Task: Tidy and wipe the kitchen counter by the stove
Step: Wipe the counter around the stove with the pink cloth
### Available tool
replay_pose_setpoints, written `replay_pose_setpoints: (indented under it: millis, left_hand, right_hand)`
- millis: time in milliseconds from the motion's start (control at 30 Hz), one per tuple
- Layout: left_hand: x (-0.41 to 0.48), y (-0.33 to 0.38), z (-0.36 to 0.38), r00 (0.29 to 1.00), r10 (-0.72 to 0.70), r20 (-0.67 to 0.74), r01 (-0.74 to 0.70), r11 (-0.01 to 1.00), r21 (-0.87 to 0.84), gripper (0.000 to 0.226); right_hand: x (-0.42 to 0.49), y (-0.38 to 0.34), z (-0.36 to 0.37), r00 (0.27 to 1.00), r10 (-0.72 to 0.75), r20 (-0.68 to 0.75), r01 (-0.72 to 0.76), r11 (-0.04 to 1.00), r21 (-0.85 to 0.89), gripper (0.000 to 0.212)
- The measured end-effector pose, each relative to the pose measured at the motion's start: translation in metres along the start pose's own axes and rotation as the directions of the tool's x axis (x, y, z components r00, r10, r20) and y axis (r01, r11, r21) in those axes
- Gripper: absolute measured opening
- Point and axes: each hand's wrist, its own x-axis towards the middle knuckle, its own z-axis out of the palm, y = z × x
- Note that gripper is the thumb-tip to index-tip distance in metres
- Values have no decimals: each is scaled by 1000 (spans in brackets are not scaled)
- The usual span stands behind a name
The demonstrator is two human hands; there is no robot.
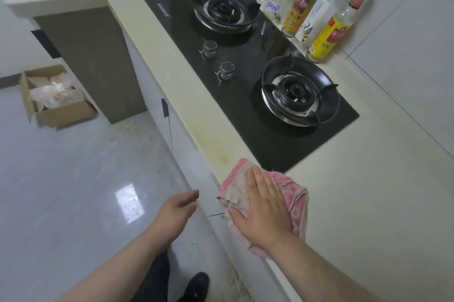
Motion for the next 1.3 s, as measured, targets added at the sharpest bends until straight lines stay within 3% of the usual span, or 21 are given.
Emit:
replay_pose_setpoints:
  millis: [167,267,333,467,533,767,867,967,1167,1300]
  left_hand:
    - [4,-6,-15,997,-25,-76,21,998,-60,35]
    - [7,-7,-26,995,-1,-95,-4,999,-48,34]
    - [9,-7,-31,994,-2,-106,-4,998,-59,35]
    - [13,0,-31,995,20,-98,-28,996,-83,35]
    - [16,5,-29,997,25,-79,-35,992,-119,37]
    - [37,40,-22,996,93,7,-85,935,-345,47]
    - [43,49,-23,994,103,38,-76,894,-442,63]
    - [47,51,-23,990,122,68,-70,853,-518,53]
    - [48,52,-22,984,163,78,-108,879,-465,37]
    - [52,53,-27,990,138,41,-106,890,-444,33]
  right_hand:
    - [35,-27,-4,955,-294,28,293,956,27,81]
    - [52,-33,-8,938,-345,30,344,939,24,81]
    - [50,-33,-8,956,-291,28,290,956,35,82]
    - [28,-36,0,998,27,-51,-23,996,87,96]
    - [15,-32,5,997,77,-19,-76,995,70,101]
    - [8,-21,9,997,83,-6,-83,996,34,109]
    - [19,-25,6,998,64,3,-64,998,24,107]
    - [30,-29,3,998,52,-17,-52,999,9,108]
    - [69,-44,-9,1000,-15,-26,17,998,52,113]
    - [105,-51,-23,991,-114,66,110,992,67,124]
